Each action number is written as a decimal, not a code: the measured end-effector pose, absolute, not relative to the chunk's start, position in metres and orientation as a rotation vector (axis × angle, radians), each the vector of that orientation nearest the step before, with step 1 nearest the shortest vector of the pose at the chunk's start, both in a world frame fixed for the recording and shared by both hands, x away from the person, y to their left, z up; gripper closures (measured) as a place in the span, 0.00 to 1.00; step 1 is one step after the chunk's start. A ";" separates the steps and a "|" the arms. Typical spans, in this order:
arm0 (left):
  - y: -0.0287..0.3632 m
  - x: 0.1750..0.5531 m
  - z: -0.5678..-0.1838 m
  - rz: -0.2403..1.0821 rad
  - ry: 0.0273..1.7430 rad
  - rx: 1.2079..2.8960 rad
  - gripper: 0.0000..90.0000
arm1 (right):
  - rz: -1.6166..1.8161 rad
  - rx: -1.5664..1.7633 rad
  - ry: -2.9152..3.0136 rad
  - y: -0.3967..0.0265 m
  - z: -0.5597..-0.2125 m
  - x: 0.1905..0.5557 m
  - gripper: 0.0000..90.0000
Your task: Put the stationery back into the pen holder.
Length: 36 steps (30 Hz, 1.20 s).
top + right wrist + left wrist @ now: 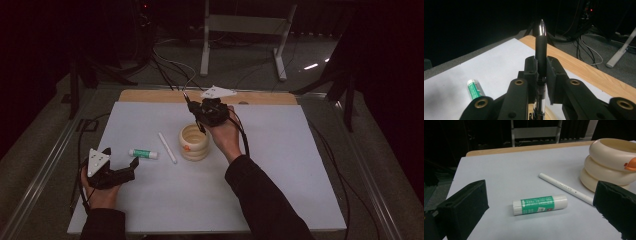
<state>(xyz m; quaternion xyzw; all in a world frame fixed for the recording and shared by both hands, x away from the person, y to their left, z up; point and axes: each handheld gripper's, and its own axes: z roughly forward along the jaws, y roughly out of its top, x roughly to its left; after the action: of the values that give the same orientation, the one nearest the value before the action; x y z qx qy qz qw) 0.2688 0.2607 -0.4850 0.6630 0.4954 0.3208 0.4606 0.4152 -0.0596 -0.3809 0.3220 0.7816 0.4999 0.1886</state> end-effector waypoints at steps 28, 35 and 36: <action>0.262 0.269 -0.485 0.787 1.218 1.626 0.00 | 1.405 0.917 2.220 -0.048 -0.395 0.416 0.88; 0.261 0.269 -0.485 0.784 1.216 1.629 0.00 | 1.390 0.917 2.239 -0.047 -0.402 0.416 0.88; 0.261 0.269 -0.485 0.783 1.216 1.628 0.00 | 1.385 0.914 2.241 -0.046 -0.404 0.416 0.88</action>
<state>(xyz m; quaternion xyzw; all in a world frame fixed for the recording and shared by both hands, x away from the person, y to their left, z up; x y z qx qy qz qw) 0.2690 0.2613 -0.4853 0.6626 0.4947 0.3187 0.4634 0.4164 -0.0464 -0.4037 0.3228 0.7912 0.4890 0.1754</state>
